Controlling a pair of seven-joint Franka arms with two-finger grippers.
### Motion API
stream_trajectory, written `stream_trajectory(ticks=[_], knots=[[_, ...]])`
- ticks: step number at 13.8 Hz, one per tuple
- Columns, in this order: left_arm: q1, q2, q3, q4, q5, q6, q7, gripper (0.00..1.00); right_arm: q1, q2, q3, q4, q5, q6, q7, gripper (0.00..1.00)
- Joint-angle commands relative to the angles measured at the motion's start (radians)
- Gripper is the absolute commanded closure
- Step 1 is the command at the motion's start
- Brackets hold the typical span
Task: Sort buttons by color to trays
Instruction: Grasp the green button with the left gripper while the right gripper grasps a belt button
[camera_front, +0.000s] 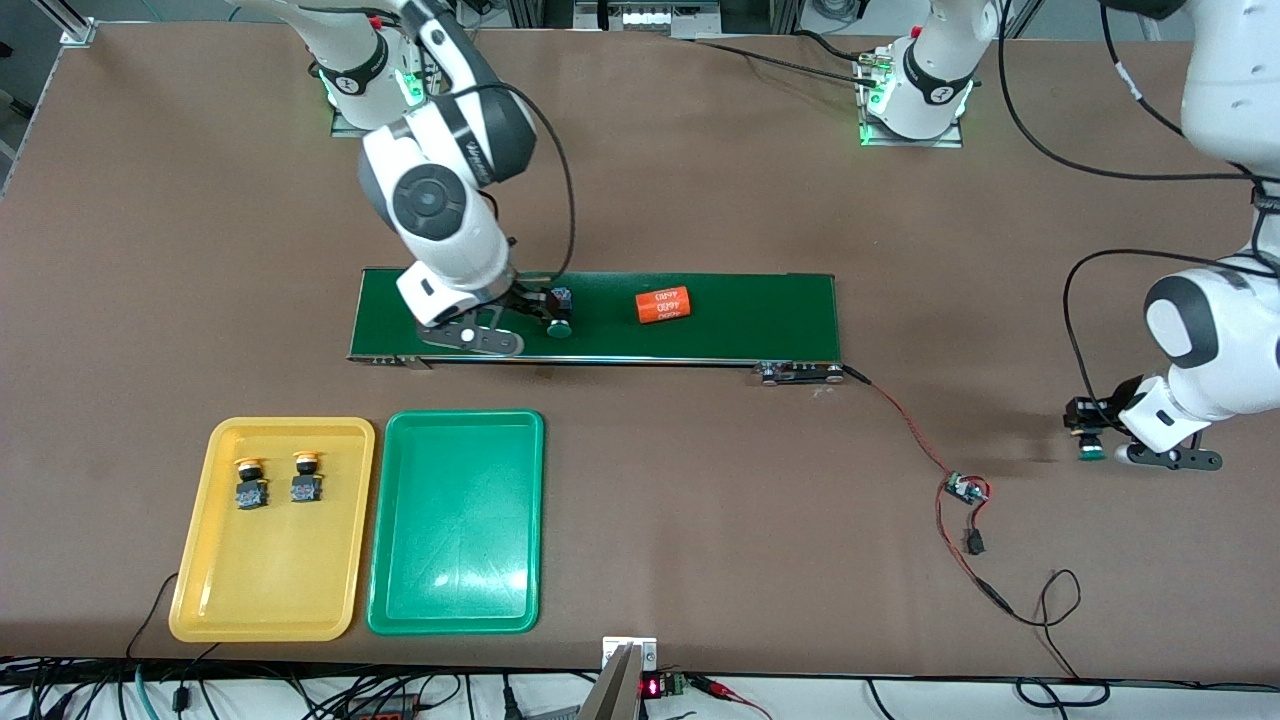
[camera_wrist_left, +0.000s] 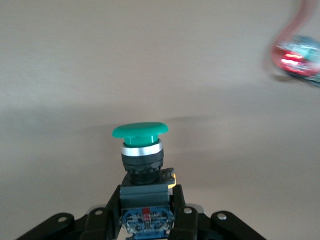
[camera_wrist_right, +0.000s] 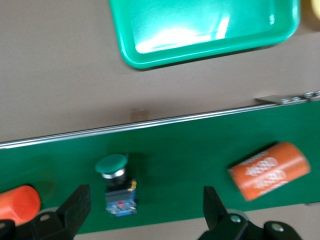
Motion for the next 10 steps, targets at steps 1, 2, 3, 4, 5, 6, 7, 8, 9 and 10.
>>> stream_trajectory(ticks=[1, 2, 3, 4, 5, 6, 7, 8, 9, 10], knots=[[0.007, -0.100, -0.090, -0.019, -0.029, -0.206, 0.019, 0.80, 0.036, 0.066, -0.008, 0.052, -0.006, 0.007, 0.029, 0.00], [0.007, -0.117, -0.123, -0.019, -0.029, -0.258, -0.004, 0.80, 0.036, 0.073, -0.008, 0.050, -0.012, 0.020, 0.019, 0.00], [0.007, -0.135, -0.158, -0.020, -0.029, -0.298, -0.059, 0.80, 0.038, 0.084, -0.008, 0.050, -0.019, 0.020, 0.000, 0.00], [0.007, -0.145, -0.202, -0.022, -0.029, -0.334, -0.142, 0.79, 0.044, 0.095, -0.008, 0.050, -0.021, 0.020, -0.030, 0.00], [0.007, -0.154, -0.251, -0.026, -0.029, -0.349, -0.228, 0.77, 0.047, 0.103, -0.008, 0.050, -0.021, 0.020, -0.044, 0.00], [0.007, -0.157, -0.297, -0.034, -0.029, -0.351, -0.304, 0.77, 0.048, 0.109, -0.008, 0.049, -0.021, 0.020, -0.047, 0.00], [0.007, -0.155, -0.349, -0.037, -0.030, -0.348, -0.364, 0.77, 0.056, 0.116, -0.008, 0.047, -0.022, 0.017, -0.047, 0.00], [0.004, -0.154, -0.391, -0.042, -0.030, -0.345, -0.401, 0.77, 0.065, 0.126, -0.008, 0.047, -0.022, 0.015, -0.046, 0.00], [-0.002, -0.151, -0.429, -0.048, -0.030, -0.339, -0.444, 0.78, 0.077, 0.133, -0.008, 0.042, -0.024, 0.015, -0.044, 0.00], [-0.003, -0.146, -0.463, -0.049, -0.032, -0.333, -0.508, 0.78, 0.084, 0.146, -0.009, 0.041, -0.024, 0.015, -0.044, 0.00]])
